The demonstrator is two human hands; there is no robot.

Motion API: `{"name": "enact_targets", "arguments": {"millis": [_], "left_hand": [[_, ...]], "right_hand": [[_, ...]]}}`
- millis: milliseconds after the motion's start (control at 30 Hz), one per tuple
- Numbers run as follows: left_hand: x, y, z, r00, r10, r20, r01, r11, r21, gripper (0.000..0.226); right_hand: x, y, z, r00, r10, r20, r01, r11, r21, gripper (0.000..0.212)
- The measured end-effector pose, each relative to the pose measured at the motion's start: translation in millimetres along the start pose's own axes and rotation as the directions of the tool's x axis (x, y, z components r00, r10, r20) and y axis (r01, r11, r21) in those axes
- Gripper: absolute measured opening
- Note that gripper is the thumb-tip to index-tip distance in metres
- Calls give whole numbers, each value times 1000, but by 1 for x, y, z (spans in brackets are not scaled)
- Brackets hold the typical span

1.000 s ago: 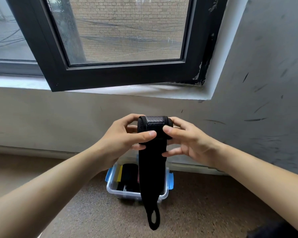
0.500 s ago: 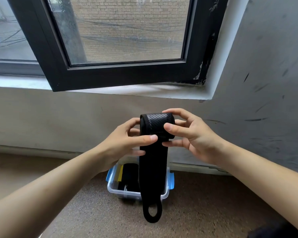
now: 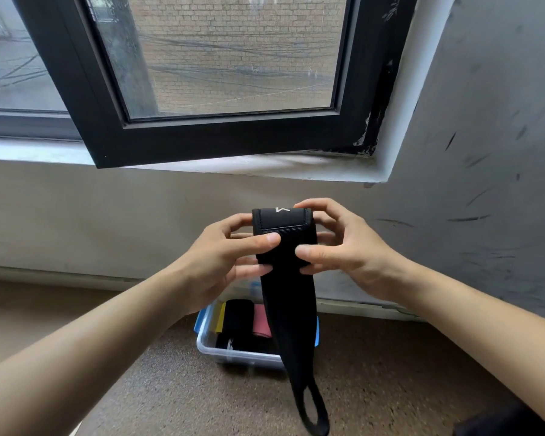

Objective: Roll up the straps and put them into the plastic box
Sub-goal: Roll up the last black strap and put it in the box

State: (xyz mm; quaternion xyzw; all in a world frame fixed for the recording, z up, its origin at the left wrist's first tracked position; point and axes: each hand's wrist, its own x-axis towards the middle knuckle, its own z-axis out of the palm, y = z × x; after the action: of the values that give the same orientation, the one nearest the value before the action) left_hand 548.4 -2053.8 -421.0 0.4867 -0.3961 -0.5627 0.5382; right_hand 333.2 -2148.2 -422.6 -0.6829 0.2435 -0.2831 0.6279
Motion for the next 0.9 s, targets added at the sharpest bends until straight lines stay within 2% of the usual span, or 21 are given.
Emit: {"name": "enact_targets", "arguments": {"millis": [67, 167, 333, 467, 567, 633, 700, 767, 900], "left_hand": [[0, -1, 0, 998, 57, -3, -57, 998, 22, 54], [0, -3, -1, 989, 146, -16, -143, 983, 118, 57], [0, -5, -3, 963, 269, -12, -256, 929, 266, 58], [-2, -7, -3, 954, 300, 15, -284, 885, 368, 60], [-3, -7, 1, 973, 232, -5, -217, 917, 335, 65], [-4, -4, 3, 994, 108, -28, -96, 956, 276, 70], [-4, -4, 4, 1000, -26, -3, 26, 973, 230, 64], [-5, -4, 4, 994, -101, 29, 93, 973, 212, 60], [-6, -1, 6, 986, -165, 31, 158, 974, 159, 61]], "right_hand": [[0, -1, 0, 996, 80, 32, -83, 993, 81, 54], [0, -2, 0, 991, 127, 40, -132, 980, 151, 50], [0, -5, 1, 975, 219, 25, -220, 963, 156, 52], [0, -6, 2, 976, 216, 27, -218, 959, 183, 49], [1, -6, 1, 980, 200, 13, -198, 956, 215, 47], [1, -6, 0, 983, 181, -4, -175, 956, 237, 49], [2, -7, -2, 988, 152, -24, -142, 959, 244, 53], [1, -5, -2, 992, 115, -44, -103, 971, 216, 56], [1, 5, -2, 997, 6, -74, 0, 997, 79, 60]]}}
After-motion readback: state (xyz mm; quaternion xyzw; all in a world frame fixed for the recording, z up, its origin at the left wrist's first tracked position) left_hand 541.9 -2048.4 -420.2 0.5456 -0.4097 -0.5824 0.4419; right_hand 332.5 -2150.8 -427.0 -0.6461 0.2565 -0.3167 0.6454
